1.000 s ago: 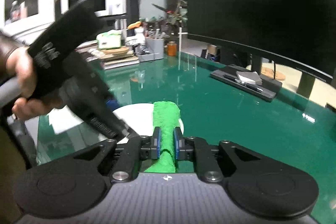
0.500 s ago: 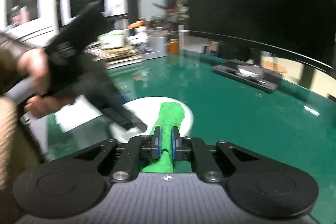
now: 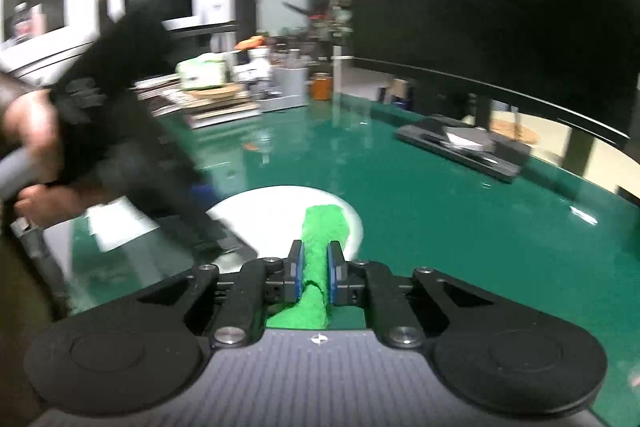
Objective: Clean bowl
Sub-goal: 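Scrub the bowl interior near the left tool's fingers with the right tool's cloth, then lift the green cloth out of the bowl with the right tool and reposition it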
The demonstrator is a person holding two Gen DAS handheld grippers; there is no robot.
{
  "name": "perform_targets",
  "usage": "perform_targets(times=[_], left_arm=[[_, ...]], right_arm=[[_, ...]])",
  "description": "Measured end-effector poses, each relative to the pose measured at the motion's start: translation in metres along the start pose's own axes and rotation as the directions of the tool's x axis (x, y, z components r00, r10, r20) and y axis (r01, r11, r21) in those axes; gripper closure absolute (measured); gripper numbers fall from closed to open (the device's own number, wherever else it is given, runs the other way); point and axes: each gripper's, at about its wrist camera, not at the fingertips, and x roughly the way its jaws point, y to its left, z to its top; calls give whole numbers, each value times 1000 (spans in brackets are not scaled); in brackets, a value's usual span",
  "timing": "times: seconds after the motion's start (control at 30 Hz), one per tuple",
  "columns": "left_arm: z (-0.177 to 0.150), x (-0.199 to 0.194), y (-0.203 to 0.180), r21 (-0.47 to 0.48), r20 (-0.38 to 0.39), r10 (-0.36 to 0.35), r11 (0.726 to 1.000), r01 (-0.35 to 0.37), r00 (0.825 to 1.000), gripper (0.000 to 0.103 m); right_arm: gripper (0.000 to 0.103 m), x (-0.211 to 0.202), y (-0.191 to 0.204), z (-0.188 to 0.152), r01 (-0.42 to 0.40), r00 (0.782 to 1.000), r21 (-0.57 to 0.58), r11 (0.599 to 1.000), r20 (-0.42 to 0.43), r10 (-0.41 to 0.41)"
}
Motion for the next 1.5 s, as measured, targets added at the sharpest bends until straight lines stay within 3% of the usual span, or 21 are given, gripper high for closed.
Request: perform_targets(times=[0.1,0.23,0.33,0.5,0.7,0.77,0.9,1.0,1.23,1.43,1.5], left_arm=[[2,0,-5,37,8,13,999,-14,1000,63],[5,3,-2,4,7,21,1000,-21,1000,63],[5,3,-3,-8,12,36,999,-36,999,74],[7,4,-3,-4,12,41,999,-41,999,75],[7,4,-4,-4,12,37,999,-37,999,74],[7,4,-5,-2,13,40,999,-40,999,74],[7,4,-4,-8,14,46,999,-46,999,73],[7,5,-3,-13,15,48,999,-48,999,73],[6,5,4,-43,8,60,997,-59,998,73],[7,5,1,-28,12,77,997,-77,997,73],[6,5,1,-30,13,76,997,-76,997,73]], right_arm=[[92,2,0,4,-10,1000,-2,1000,4,10],[92,-3,3,-1,-4,1000,-5,1000,8,4],[91,-8,6,-4,-3,1000,-8,1000,9,3],[90,-20,29,-10,-129,992,-33,991,-14,129],[90,-14,9,-9,-4,1000,-3,1000,14,4],[89,-12,7,-8,4,1000,-3,1000,11,-4],[88,-17,24,-7,-130,991,-41,991,-14,130],[87,-20,27,-10,-162,987,-39,986,-18,161],[85,-14,0,-8,1,1000,-21,1000,5,-1],[86,-23,18,-12,-118,993,-70,990,-26,117],[86,-25,26,-10,-100,995,-82,992,-1,100]])
